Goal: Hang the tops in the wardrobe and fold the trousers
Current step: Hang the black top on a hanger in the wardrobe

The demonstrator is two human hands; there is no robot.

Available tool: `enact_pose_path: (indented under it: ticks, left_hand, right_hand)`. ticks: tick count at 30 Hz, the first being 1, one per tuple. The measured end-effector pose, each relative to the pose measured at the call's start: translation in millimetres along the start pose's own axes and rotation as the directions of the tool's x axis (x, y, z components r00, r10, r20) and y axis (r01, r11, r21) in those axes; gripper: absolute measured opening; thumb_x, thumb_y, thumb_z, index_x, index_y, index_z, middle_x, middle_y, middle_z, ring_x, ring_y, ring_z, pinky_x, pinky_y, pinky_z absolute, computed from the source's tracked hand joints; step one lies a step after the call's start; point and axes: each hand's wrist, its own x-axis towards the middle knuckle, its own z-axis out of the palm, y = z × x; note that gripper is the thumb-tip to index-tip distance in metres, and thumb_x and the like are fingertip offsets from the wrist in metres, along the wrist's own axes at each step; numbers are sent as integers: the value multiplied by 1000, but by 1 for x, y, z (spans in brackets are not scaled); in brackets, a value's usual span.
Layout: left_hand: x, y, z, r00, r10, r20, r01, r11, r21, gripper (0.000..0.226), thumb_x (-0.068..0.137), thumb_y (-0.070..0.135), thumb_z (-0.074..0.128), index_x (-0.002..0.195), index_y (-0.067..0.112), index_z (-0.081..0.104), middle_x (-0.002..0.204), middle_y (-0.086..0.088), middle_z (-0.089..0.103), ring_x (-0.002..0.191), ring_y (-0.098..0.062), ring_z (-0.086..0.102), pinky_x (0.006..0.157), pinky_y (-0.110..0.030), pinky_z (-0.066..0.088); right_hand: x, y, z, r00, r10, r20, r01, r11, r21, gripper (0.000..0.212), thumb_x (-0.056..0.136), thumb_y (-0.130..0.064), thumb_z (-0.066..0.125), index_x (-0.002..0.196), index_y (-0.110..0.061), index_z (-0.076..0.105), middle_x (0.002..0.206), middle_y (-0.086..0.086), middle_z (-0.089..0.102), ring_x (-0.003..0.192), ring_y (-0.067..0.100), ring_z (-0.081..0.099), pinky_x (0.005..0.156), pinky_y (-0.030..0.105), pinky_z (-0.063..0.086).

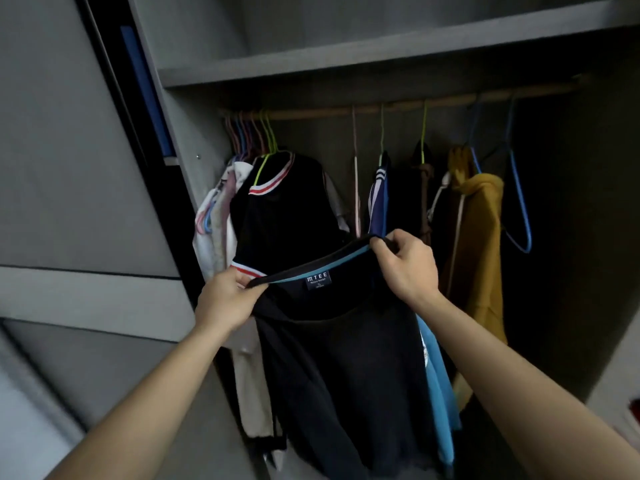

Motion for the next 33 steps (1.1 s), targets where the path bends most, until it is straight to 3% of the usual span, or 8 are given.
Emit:
enact_pose_path:
  ticks: [6,9,12,16,20,26,29,33]
  left_hand:
    - [58,-3,25,961,273,30,-268,907,325,44,92,47,53,62,17,55,60,-1,60,72,-32,65,59,-33,45]
    - [84,4,44,965,165,203,-176,984,38,40,97,42,44,84,10,64,67,-7,69,57,-26,69,53,-34,56]
    - [102,15,62,886,36,462,163,909,-383,34,97,37,46,104,11,66,94,-11,71,78,-31,70,48,-37,56]
    - [123,18,77,826,138,547,120,904,-409,30,89,37,60,87,9,71,84,-9,74,82,-28,71,74,-43,58]
    - [125,29,89,656,271,704,61,911,-408,27,73,23,76,97,14,68,90,-5,74,86,-22,70,82,-38,57]
    - [95,64,105,642,623,446,-346,755,-557,8,84,16,59,79,20,54,76,2,61,68,-16,59,57,-30,45]
    - [77,83,108,623,697,355,-437,687,-581,19,81,17,63,71,23,49,66,8,55,60,-10,52,54,-25,37]
    - [50,98,116,588,719,371,-496,683,-536,16,80,25,66,71,21,53,63,7,57,62,-13,56,54,-26,38]
  right_hand:
    - [23,2,15,997,-18,-73,4,984,-179,43,76,-58,48,66,-18,60,59,-4,63,60,13,61,59,36,53]
    - [24,6,18,992,-2,-128,-27,973,-228,36,79,-56,49,65,-24,59,57,-6,61,58,13,60,55,33,47]
    - [22,4,27,987,10,-159,-57,953,-298,30,89,-48,53,69,-27,58,59,-7,61,59,14,60,56,31,43]
    - [15,0,39,981,35,-191,-110,910,-399,30,96,-47,49,77,-26,58,62,-5,62,56,13,60,52,33,47]
    - [-9,12,26,954,134,-268,-247,859,-449,31,97,-47,48,79,-24,59,65,-4,63,56,12,61,49,29,42]
    - [-31,19,-21,867,382,-321,-499,671,-549,56,83,-70,32,81,-24,66,74,-2,68,72,19,66,68,37,55]
    - [-21,18,-44,862,227,-453,-460,727,-511,67,87,-79,26,82,-24,64,82,-2,67,76,18,61,68,36,48]
    - [18,36,-78,760,142,-634,-445,826,-347,47,97,-58,40,123,-22,56,123,6,53,112,22,54,87,38,45]
